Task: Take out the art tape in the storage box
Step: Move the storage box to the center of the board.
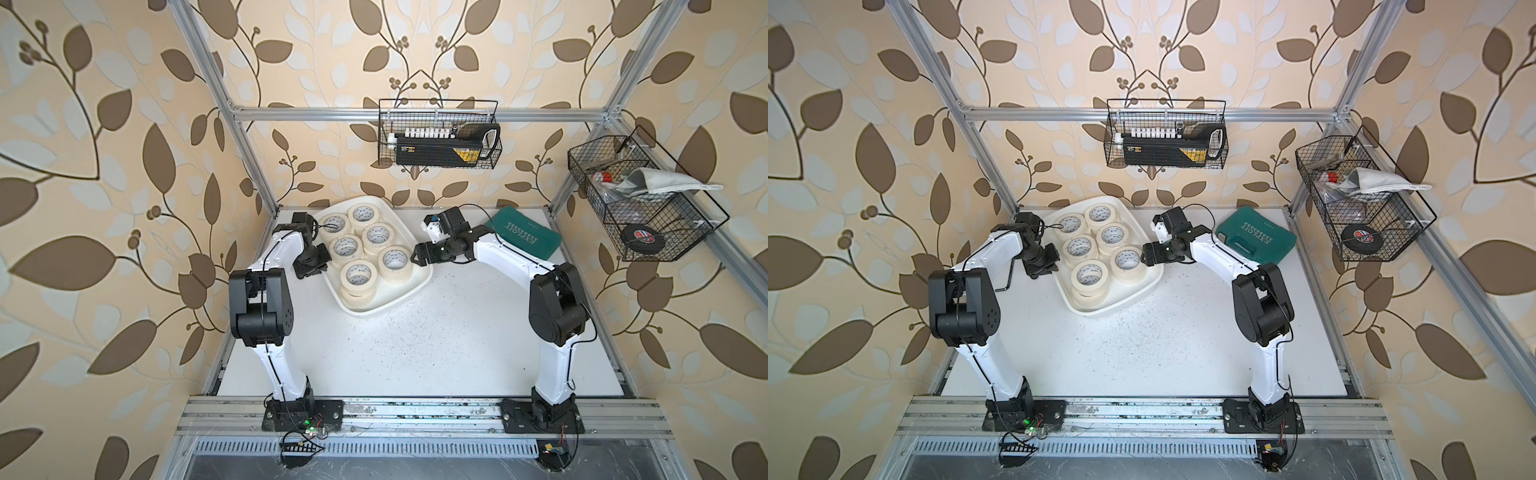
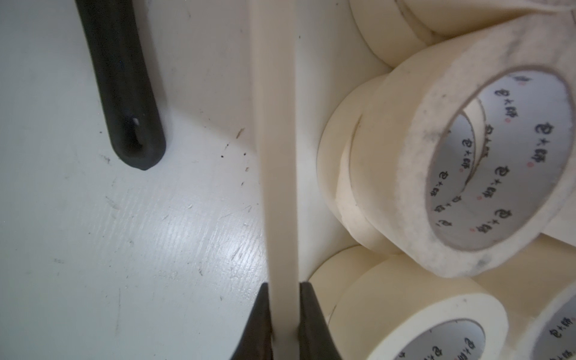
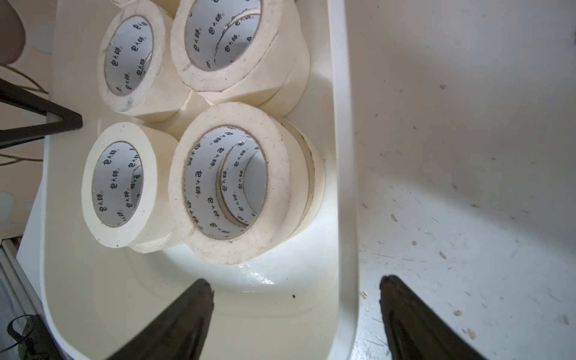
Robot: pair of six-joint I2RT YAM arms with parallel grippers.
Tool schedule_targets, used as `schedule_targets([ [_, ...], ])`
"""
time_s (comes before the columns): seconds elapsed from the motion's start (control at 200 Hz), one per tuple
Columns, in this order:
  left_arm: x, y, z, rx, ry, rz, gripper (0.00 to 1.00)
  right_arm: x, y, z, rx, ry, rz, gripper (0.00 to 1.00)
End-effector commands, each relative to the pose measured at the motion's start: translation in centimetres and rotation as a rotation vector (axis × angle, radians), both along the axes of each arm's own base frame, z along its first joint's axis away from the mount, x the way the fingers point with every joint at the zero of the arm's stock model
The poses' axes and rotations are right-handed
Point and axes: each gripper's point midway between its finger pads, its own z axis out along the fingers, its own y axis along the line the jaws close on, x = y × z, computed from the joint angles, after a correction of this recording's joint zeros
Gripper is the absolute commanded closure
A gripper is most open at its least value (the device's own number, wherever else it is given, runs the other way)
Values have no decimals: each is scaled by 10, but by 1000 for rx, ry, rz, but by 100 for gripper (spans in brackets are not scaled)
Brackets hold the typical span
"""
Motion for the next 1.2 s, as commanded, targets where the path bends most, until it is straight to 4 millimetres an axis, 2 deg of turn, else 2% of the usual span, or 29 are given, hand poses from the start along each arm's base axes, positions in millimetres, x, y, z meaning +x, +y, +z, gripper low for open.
schedule_targets([
  [0.0, 0, -45, 29, -45, -100, -243, 100, 4, -21, 7, -14, -11, -31, 14],
  [0.085, 0, -57, 33, -61, -121, -286, 100, 7, -25, 9, -2, -10, -36, 14],
  [0.295, -4, -88, 36, -96, -153, -387, 100, 10, -17, 6, 18, -5, 3, 16],
  [0.57, -5, -115, 38, -112, -178, -496, 100, 8, -19, -3, 2, 19, 9, 21],
  [0.89, 26, -124, 40, -116, -203, -488, 100, 0, -34, 2, -11, 13, -36, 23],
  [1.195, 58, -133, 41, -127, -232, -493, 100, -1, -48, 22, -13, -4, -74, 25],
])
